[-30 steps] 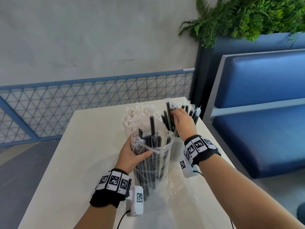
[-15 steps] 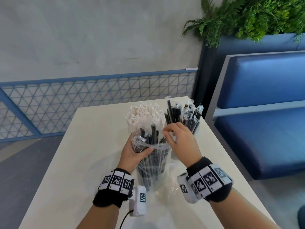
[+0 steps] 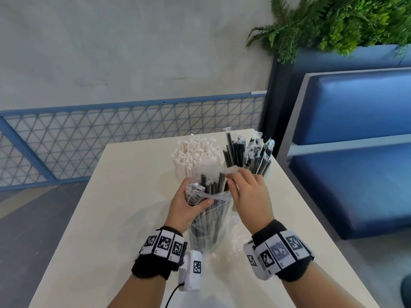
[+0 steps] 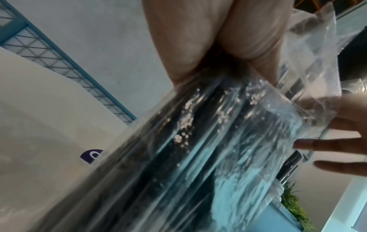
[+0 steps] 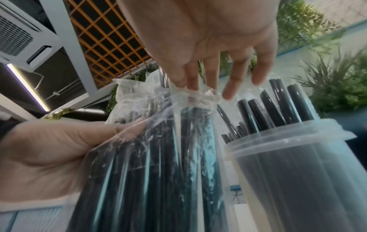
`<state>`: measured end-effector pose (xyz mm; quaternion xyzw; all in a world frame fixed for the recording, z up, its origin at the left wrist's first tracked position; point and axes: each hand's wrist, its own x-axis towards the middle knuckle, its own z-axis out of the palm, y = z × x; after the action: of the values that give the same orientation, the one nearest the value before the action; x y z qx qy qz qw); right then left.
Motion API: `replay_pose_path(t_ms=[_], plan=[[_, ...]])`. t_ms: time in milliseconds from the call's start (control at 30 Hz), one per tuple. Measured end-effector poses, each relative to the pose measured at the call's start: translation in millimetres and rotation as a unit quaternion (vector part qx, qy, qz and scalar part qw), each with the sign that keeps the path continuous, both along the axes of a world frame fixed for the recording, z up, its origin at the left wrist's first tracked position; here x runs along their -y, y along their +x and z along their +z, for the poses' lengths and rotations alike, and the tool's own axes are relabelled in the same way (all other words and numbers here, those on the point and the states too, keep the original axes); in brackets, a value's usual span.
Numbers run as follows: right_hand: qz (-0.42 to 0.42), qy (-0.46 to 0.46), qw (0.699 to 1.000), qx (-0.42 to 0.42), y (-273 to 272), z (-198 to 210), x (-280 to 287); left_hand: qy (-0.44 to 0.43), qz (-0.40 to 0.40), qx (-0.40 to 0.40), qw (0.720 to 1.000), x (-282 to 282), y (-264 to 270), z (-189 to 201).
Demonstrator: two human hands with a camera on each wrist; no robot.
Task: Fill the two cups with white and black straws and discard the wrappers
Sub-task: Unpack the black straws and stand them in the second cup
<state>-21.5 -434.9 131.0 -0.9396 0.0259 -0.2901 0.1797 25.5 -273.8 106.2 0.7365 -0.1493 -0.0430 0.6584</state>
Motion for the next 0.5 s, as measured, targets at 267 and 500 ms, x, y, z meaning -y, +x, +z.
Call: replay_pose_path(t_ms=[267,500], plan=[[0.147,0.194,0.954,-0.175,-1,18,6,0.055,0.000,-0.008,0.998,-5,1,-8],[0.178,0.281,0.922,-0.198,10,-1,-1,0.081,-0.072,-0.022,0.994,-10,0,-5]])
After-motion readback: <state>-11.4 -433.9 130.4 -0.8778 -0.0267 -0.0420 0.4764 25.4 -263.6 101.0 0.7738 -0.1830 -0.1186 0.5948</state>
